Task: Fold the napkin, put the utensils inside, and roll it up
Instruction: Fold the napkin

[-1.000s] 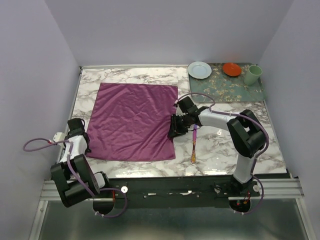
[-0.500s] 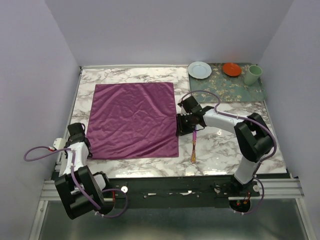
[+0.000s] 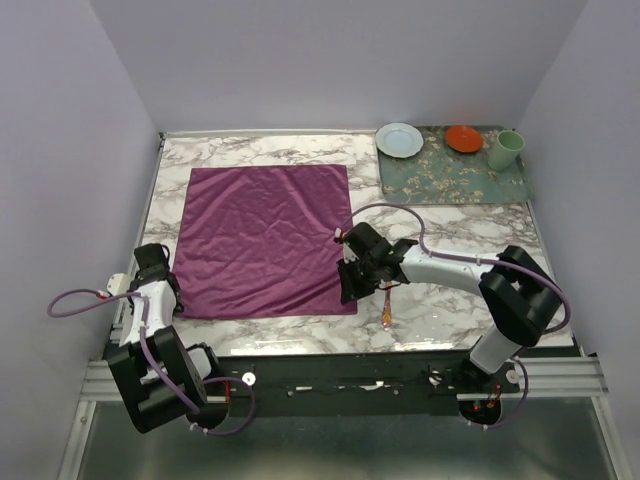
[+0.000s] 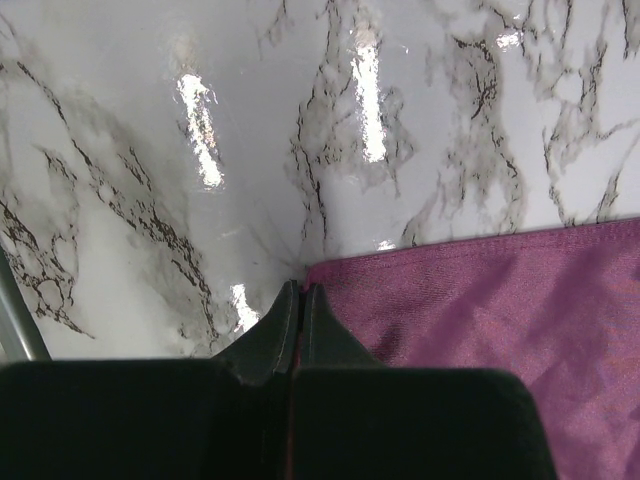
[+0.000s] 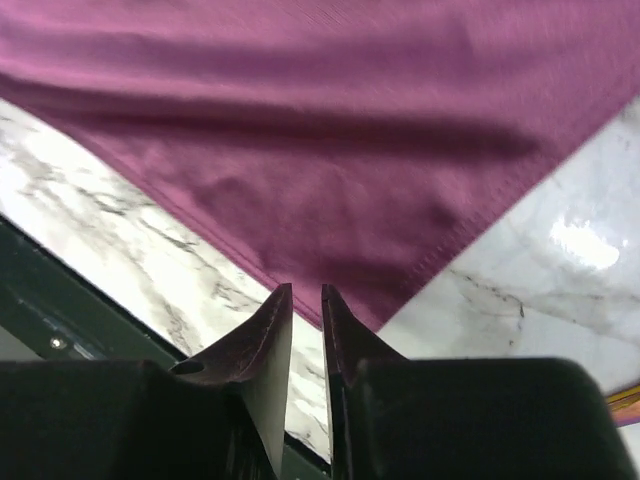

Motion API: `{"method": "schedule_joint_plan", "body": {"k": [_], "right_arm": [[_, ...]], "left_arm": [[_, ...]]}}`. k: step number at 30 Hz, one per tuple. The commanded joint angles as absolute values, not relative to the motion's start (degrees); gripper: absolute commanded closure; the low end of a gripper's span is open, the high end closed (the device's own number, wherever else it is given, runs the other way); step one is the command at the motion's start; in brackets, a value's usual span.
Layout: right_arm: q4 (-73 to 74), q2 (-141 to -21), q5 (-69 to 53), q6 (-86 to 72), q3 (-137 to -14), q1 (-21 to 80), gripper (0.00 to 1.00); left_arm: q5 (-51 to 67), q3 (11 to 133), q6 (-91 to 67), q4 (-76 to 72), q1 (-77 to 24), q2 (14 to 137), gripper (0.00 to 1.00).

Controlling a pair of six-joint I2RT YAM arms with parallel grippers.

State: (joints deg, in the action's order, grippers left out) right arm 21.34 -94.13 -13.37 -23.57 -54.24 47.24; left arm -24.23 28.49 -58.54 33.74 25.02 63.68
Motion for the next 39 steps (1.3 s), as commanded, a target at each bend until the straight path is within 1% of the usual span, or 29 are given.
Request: {"method": "schedule_joint_plan", "body": {"k": [1, 6, 11, 16, 24, 27, 31, 32, 33, 36, 37, 39], "right_arm": [[18.7, -96.0, -10.0, -24.3, -50.3, 47.0, 0.77], [16.7, -96.5, -10.9, -24.9, -45.7, 48.2, 0.79], [16.1, -94.1, -9.1, -25.8, -42.1, 49.1, 0.79], [21.0, -91.8, -4.8, -24.3, -44.3, 49.1, 0.79], [24.3, -87.5, -4.6, -23.5, -46.0, 49.0, 0.78], [26.1, -86.0, -3.9, -22.9, -49.1, 49.1, 0.78], [26.9, -83.9, -6.4, -22.1, -53.8, 49.0, 0.75], [27.0, -83.4, -6.6, -22.1, -56.0, 49.0, 0.7], [27.0, -83.2, -6.9, -21.8, -56.9, 48.7, 0.69], [27.0, -83.1, -9.3, -21.4, -60.6, 46.5, 0.65], [27.0, -83.1, -11.1, -21.5, -61.3, 44.5, 0.65], [26.9, -82.5, -12.8, -21.4, -62.9, 42.2, 0.63]], "left_arm": [[-23.9, 29.5, -58.4, 33.4, 25.3, 63.7, 1.0], [-25.0, 29.8, -58.4, 33.9, 25.2, 61.9, 1.0], [-24.5, 29.1, -59.3, 34.5, 25.2, 58.0, 1.0], [-23.0, 28.6, -60.0, 34.5, 25.3, 55.5, 1.0], [-18.0, 31.4, -58.0, 33.8, 24.0, 55.2, 1.0], [-19.8, 32.9, -57.7, 33.7, 19.7, 54.4, 1.0], [-22.0, 35.6, -57.6, 33.2, 13.6, 53.2, 1.0], [-22.4, 37.0, -57.7, 33.1, 12.4, 53.2, 1.0], [-23.0, 37.7, -57.6, 32.6, 10.8, 53.3, 1.0], [-25.2, 40.8, -57.0, 30.3, 4.5, 55.2, 1.0], [-25.7, 41.6, -56.9, 29.5, 1.0, 56.1, 1.0], [-26.2, 45.0, -56.3, 26.8, -2.5, 59.7, 1.0]]}}
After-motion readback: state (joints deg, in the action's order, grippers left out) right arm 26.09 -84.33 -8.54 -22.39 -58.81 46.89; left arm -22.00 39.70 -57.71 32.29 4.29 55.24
